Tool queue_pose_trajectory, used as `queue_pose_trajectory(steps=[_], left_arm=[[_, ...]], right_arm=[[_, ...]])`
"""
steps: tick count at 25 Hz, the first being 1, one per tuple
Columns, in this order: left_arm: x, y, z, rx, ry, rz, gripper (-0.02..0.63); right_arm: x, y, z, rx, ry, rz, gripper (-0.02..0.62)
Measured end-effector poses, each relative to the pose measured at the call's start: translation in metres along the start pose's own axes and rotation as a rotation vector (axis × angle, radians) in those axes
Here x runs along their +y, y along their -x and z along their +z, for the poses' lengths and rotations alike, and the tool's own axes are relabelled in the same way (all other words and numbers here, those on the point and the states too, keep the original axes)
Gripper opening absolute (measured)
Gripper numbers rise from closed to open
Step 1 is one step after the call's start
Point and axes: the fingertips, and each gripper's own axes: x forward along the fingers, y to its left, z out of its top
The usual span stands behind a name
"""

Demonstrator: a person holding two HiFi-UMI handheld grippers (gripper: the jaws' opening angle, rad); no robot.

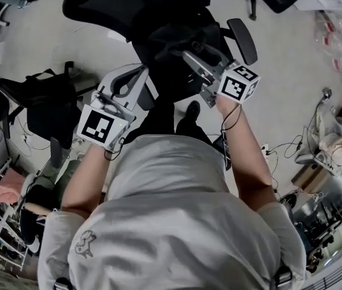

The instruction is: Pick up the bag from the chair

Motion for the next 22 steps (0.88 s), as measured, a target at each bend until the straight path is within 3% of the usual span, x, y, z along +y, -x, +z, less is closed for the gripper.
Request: queue_pose_trajectory(steps=[9,18,22], left_arm=[[0.007,-0.001,-0.009,0.014,0.02,0.006,0.011],[0.01,0.003,-0.011,0.009,0.035,0.01,0.011],[0.01,0.003,-0.009,0.0,0.038,0.015,0.011]], right_arm=[[0.011,-0.011,0.023,-0.106,-0.02,0.102,0.213],[0.029,-0.035,0.046,-0.146,0.001,0.205,0.212],[0.031,-0.039,0.055,-0.17,-0.009,0.247,0.117]])
